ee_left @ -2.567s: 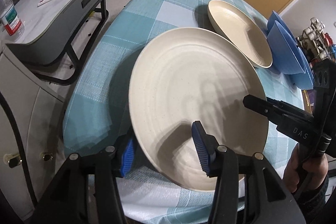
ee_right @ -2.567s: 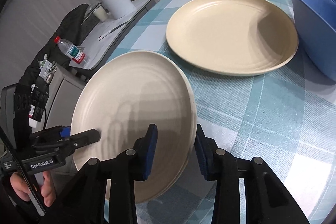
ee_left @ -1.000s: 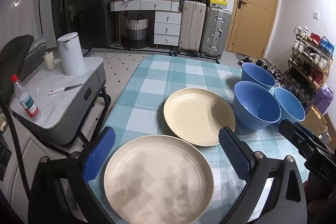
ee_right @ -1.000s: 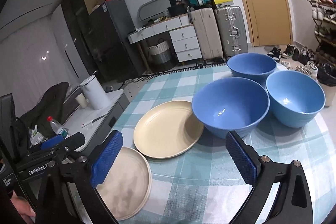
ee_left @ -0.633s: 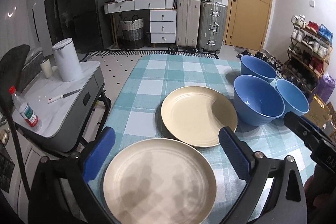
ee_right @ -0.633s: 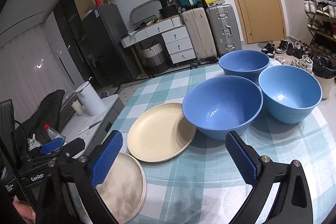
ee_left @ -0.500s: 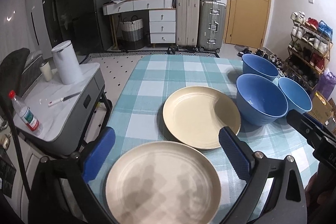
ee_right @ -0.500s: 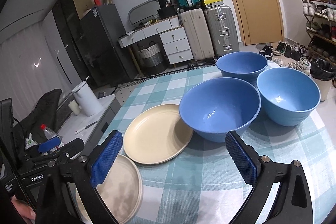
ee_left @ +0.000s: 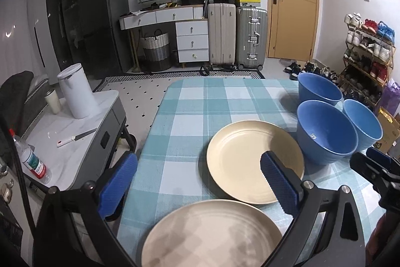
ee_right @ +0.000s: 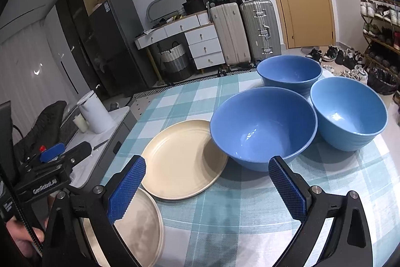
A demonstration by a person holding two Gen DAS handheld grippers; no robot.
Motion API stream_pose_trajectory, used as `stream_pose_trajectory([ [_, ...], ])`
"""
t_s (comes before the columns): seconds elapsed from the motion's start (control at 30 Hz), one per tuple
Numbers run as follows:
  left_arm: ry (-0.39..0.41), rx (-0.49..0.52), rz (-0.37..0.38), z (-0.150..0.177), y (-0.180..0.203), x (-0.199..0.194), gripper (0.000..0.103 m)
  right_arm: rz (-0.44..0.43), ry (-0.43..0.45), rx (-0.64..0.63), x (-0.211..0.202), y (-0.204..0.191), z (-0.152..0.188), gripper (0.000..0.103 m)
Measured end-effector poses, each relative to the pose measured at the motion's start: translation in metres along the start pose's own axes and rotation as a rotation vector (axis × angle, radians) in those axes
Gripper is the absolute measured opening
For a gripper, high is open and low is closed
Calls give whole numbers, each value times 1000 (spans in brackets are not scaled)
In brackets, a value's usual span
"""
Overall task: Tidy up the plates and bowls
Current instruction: 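Move the left tool toward the remaining cream plate beside the bowls, then close the left tool on the rim of the cream plate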
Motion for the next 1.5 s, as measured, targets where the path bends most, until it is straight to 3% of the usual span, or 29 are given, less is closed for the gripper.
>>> stream_pose_trajectory([
  [0.77, -126, 119, -22, -9, 3, 65, 100, 46, -72, 16, 38, 0, 13, 100],
  [0.9, -211, 120, 16, -8, 2, 87, 100, 46, -76, 11, 43, -2, 15, 100],
  [1.1, -309, 121, 15, -6, -1, 122, 100, 49, -78, -11, 51, -6, 19, 100],
  [1.4, -408, 105, 83, -2, 5, 158, 98, 41, -94, 3, 58, 0, 24, 100],
  [1.5, -410, 107, 58, -2, 6, 165, 96, 42, -99, 9, 60, 3, 26, 100],
])
Point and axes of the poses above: each gripper's, at about its wrist camera, not at the fingertips, and x roughly the way its jaws point, y to its right, z to its underside, the point moved 1 cm from there along x, roughly the way its jaws point, and after that the axes turned 7 degrees about -x, right-handed, at the moved point
